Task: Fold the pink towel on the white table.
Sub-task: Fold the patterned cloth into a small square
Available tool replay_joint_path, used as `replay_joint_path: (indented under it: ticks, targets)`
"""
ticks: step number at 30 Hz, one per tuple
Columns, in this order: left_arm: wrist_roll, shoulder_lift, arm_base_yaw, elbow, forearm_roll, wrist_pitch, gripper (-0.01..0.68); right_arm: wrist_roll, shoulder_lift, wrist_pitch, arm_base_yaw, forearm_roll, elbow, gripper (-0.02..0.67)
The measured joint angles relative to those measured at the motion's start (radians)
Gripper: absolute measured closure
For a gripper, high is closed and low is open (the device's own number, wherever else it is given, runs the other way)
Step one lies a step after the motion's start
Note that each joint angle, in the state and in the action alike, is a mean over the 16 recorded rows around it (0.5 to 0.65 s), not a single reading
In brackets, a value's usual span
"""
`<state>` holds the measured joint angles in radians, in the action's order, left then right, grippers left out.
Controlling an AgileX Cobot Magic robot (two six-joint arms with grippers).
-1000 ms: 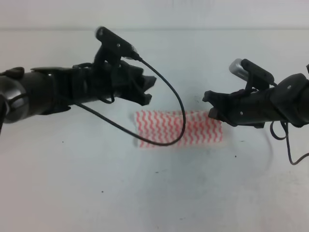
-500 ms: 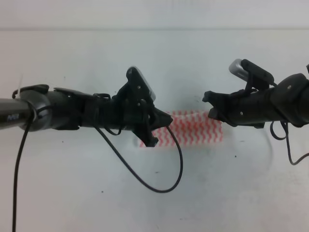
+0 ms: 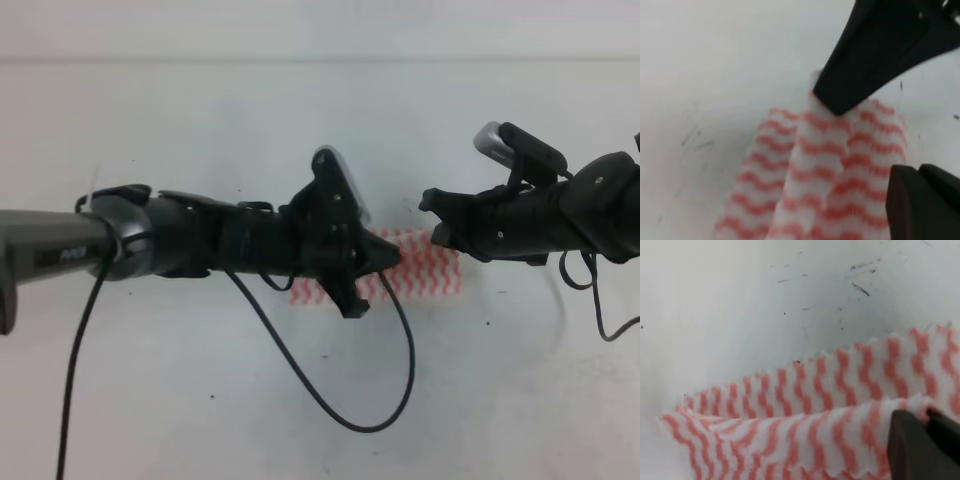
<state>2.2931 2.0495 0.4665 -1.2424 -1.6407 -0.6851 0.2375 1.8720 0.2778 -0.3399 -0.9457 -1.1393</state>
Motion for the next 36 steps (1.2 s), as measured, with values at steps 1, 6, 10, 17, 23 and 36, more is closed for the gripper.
replay_joint_path:
  ticks: [1, 6, 10, 17, 23, 36]
  targets:
    - [0.003, 0.004, 0.007, -0.005, 0.0, 0.005, 0.672, 0.0, 0.0, 0.0, 0.0, 0.0, 0.0, 0.651]
    - [0.01, 0.033, 0.035, -0.034, -0.001, 0.025, 0.672, 0.0, 0.0, 0.0, 0.0, 0.0, 0.0, 0.651]
    - [0.01, 0.062, 0.043, -0.059, -0.001, 0.035, 0.672, 0.0, 0.001, 0.0, 0.0, 0.0, 0.0, 0.651]
    - [0.01, 0.11, 0.045, -0.105, -0.002, 0.043, 0.672, -0.001, 0.001, 0.0, 0.0, 0.001, 0.0, 0.651]
    - [0.01, 0.14, 0.045, -0.141, -0.003, 0.05, 0.672, -0.001, 0.001, 0.0, 0.0, 0.001, 0.0, 0.651]
    - [0.019, 0.163, 0.045, -0.182, -0.016, 0.068, 0.672, 0.001, -0.003, 0.002, 0.0, -0.001, 0.0, 0.649]
